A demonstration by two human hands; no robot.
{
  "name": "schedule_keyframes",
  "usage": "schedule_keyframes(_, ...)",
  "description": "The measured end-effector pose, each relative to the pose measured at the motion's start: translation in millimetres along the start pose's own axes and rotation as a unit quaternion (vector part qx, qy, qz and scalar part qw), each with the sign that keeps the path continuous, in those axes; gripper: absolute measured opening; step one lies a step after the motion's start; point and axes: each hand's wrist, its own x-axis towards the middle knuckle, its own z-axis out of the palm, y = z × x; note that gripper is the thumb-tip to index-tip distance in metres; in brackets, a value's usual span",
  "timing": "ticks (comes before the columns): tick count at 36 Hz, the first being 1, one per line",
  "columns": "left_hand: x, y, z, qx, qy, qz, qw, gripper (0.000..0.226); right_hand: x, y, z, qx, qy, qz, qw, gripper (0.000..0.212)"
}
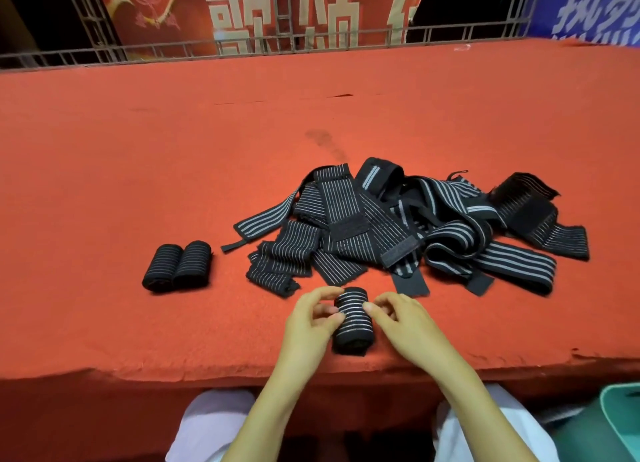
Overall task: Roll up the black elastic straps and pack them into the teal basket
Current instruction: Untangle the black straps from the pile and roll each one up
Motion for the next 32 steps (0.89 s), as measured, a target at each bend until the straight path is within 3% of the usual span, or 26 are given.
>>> schedule_keyframes(3,4,-7,-4,0.003,0.004,-0.054,0.999,0.038,1,-8,-1,0.030,-0.021,0.008,0.999,0.041)
schedule_keyframes(7,9,-4,-3,-0.045,-0.056,-0.082,0.994,0.048,3,-17,1,0.081,-0.052,-0.010,0.995,0.052)
schedule_keyframes(13,8,2,-11,0.033,0.035,0.133,0.990,0.059,3,-30,4,0.237,-0.012,-0.130,0.963,0.068)
schedule_keyframes(16,8,-2,-12,0.111,0.067,0.221,0.967,0.050,6,-31,11,0.215,0.003,-0.185,0.959,0.072)
schedule_keyframes(19,7,-12,-15,0.145,0.092,0.244,0.955,0.054,8,-29,19,0.163,0.010,-0.217,0.962,0.066)
schedule_keyframes(22,6,-20,-17,0.161,0.082,0.246,0.952,0.059,8,-28,25,0.136,0.013,-0.229,0.964,0.062)
schedule_keyframes(26,8,-26,-16,0.162,0.057,0.234,0.957,0.050,12,-24,28,0.088,0.043,-0.248,0.964,0.064)
schedule_keyframes(32,10,-25,-21,0.119,0.035,0.186,0.975,0.043,14,-22,26,0.096,-0.001,-0.264,0.960,0.071)
